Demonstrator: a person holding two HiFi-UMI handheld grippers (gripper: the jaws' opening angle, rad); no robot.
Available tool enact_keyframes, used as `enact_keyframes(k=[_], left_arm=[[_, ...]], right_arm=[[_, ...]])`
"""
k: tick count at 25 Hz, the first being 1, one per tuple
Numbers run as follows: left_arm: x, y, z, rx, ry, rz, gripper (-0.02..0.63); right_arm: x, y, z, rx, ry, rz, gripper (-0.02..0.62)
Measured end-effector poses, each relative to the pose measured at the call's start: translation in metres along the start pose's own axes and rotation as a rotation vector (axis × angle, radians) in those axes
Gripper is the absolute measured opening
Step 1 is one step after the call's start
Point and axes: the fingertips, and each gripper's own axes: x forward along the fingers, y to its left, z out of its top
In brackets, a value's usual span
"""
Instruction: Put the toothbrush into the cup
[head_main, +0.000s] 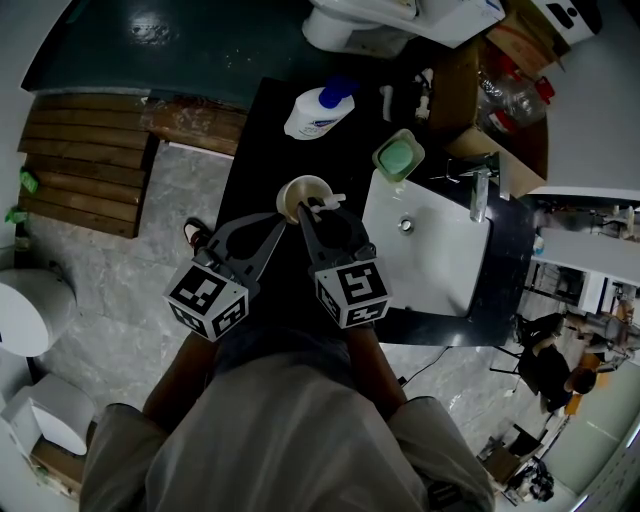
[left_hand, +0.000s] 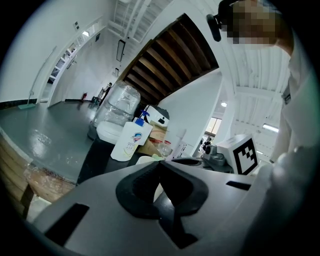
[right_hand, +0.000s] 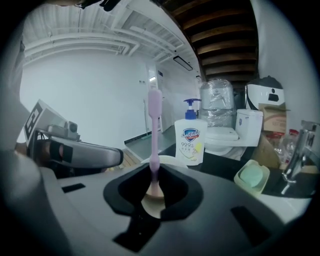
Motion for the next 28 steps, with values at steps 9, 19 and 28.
enact_keyframes(k=[9,19,28], left_arm=[[0.0021,0.0019,-0.0013,-0.018,0.001,-0.001,0.009],[0.0006,0.0021,-0.0047,-0.025,0.004,-0.003,0.009],[-0.0026,0.0033,-0.0059,-0.034,0.002,0.000,0.009]], right_arm=[[0.0019,-0.0017,0.0002,-0.010,0.012,-0.005,0.059],[0.0022,-0.0016,-0.0007,-0.017,0.008,-0.020,0.062],[0.0001,-0.0070,0.0012,-0.024,0.002,-0.065,0.115]])
